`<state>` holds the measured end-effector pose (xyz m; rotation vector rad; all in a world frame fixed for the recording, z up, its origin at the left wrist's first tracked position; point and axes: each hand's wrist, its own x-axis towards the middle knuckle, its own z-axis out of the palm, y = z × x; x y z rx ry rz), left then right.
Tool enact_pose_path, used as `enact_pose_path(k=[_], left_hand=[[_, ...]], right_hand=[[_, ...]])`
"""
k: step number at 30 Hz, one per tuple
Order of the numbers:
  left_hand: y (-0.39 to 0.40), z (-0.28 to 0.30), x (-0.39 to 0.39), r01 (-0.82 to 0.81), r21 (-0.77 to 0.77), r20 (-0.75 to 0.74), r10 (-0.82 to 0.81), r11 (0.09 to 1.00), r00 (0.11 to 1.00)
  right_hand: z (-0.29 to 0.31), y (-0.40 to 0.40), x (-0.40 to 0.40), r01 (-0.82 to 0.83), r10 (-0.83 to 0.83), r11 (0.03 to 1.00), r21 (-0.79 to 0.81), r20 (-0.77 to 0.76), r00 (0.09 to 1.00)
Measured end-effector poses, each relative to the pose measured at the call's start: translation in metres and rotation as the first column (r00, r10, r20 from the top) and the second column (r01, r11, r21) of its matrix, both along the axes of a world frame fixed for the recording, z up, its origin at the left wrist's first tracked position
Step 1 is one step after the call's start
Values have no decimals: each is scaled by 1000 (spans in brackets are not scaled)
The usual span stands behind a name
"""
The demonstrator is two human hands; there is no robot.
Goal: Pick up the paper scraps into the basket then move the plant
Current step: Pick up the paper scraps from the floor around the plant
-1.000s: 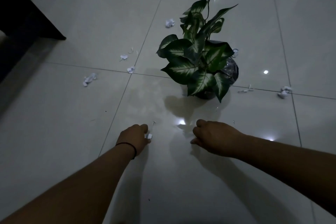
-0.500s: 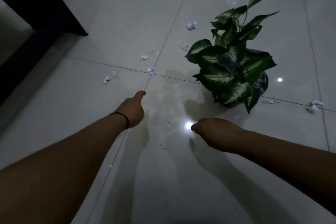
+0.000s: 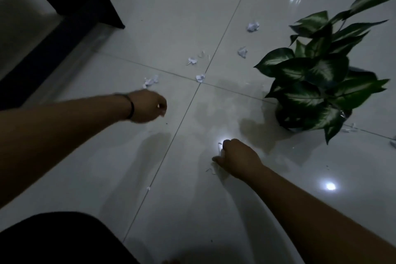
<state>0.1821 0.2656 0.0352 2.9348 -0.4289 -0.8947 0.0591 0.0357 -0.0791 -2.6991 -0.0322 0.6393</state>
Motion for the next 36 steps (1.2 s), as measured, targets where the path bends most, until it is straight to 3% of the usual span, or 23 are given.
enact_pose_path(k=[4, 10, 16, 21, 25, 27, 32, 34, 36], left_hand=[[37, -41, -68, 7, -47, -89, -11, 999, 996], [79, -89, -139, -242, -143, -304, 190, 960, 933], [86, -101, -145, -265, -179, -240, 219, 948, 946], [83, -111, -148, -214, -208, -198, 173, 954, 965], [82, -110, -146, -284, -239, -186, 243, 929, 952], [81, -106, -139, -357, -288, -147, 327, 888, 933], [77, -92, -108, -535, -373, -133, 526, 759, 840], [73, -86, -91, -624, -446, -202, 607, 642, 768], [69, -76, -68, -737, -508, -352, 674, 446, 650]], right_hand=[[-15, 2, -16, 103, -103, 995, 7, -10, 995], [-24, 21, -27, 41, -41, 999, 23, -11, 999], [-19, 33, -28, -2, 1, 998, 66, 24, 1000], [-6, 45, -19, 150, -164, 944, 294, 20, 986], [1, 49, -13, 289, -272, 855, 430, -103, 957], [6, 52, -9, 300, -268, 825, 479, -136, 954], [14, 54, 6, 218, -210, 864, 455, -69, 975], [19, 52, 14, 212, -210, 870, 446, -53, 976], [25, 49, 25, 205, -205, 863, 461, -51, 977]])
